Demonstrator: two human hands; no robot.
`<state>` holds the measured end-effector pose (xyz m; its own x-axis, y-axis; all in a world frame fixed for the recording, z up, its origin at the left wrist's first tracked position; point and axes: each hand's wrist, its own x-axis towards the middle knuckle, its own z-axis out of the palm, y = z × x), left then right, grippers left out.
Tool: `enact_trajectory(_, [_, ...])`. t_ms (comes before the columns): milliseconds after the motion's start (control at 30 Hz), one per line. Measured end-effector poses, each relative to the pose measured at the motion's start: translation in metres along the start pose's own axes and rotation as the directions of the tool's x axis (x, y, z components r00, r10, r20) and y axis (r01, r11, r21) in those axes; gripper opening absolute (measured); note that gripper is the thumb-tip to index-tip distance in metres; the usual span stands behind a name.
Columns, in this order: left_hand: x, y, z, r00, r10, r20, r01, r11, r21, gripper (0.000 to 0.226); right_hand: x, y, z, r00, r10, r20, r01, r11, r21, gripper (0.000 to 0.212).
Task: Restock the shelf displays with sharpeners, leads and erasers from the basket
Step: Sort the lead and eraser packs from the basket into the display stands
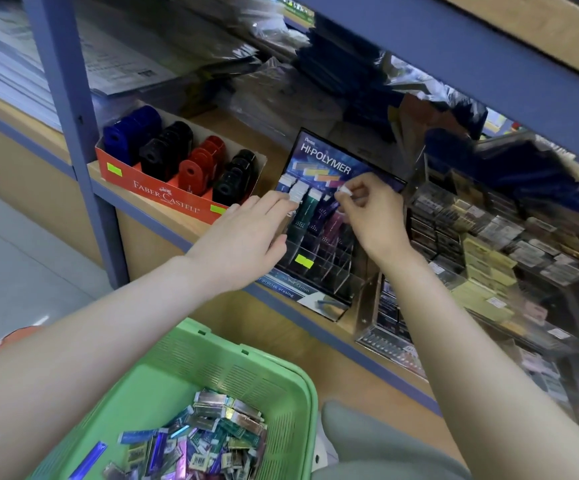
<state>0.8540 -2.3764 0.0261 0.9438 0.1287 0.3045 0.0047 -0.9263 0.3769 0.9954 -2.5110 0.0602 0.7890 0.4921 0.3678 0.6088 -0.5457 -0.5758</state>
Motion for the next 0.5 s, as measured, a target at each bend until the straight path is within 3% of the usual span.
enact_trajectory(500, [0.001, -0.007, 0.007, 0.999, 0.034, -0.038, -0.036, 0.996, -0.076, 0.048, 0.025, 0.012, 0.000, 0.959, -0.132, 0.250, 0.197, 0.947, -0.256, 0.008])
